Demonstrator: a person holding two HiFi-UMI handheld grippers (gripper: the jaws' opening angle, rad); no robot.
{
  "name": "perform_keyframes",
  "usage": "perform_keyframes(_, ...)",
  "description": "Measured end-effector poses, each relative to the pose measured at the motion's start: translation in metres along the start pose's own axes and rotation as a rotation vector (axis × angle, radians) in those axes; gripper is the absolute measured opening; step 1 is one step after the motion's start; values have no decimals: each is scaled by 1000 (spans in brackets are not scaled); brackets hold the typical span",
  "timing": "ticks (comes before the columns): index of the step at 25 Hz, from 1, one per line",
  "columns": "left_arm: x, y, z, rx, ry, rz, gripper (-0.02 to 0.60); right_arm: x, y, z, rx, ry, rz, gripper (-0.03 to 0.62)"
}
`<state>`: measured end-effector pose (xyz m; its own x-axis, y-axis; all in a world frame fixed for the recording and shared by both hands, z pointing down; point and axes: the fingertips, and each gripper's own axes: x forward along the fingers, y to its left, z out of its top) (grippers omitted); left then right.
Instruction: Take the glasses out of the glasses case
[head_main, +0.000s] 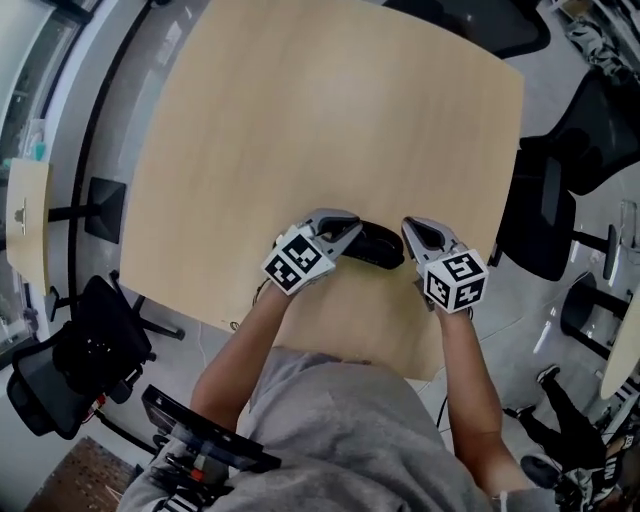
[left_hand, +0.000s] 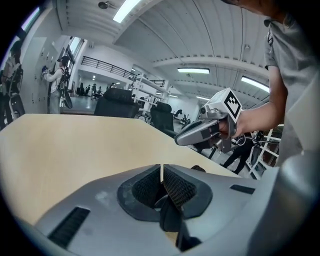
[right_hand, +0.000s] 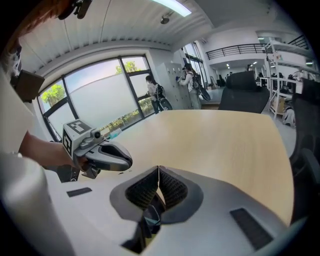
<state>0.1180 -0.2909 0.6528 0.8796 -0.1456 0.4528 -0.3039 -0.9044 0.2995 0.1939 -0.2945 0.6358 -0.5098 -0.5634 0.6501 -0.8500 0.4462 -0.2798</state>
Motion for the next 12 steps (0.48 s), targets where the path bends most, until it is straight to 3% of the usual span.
perform_keyframes(8, 6, -10, -23, -46, 31, -40, 6, 18, 19, -39, -30, 137, 58, 8)
perform_keyframes(12, 8, -23, -31, -33, 71, -80, 6, 22, 34, -55, -82, 203, 104, 8)
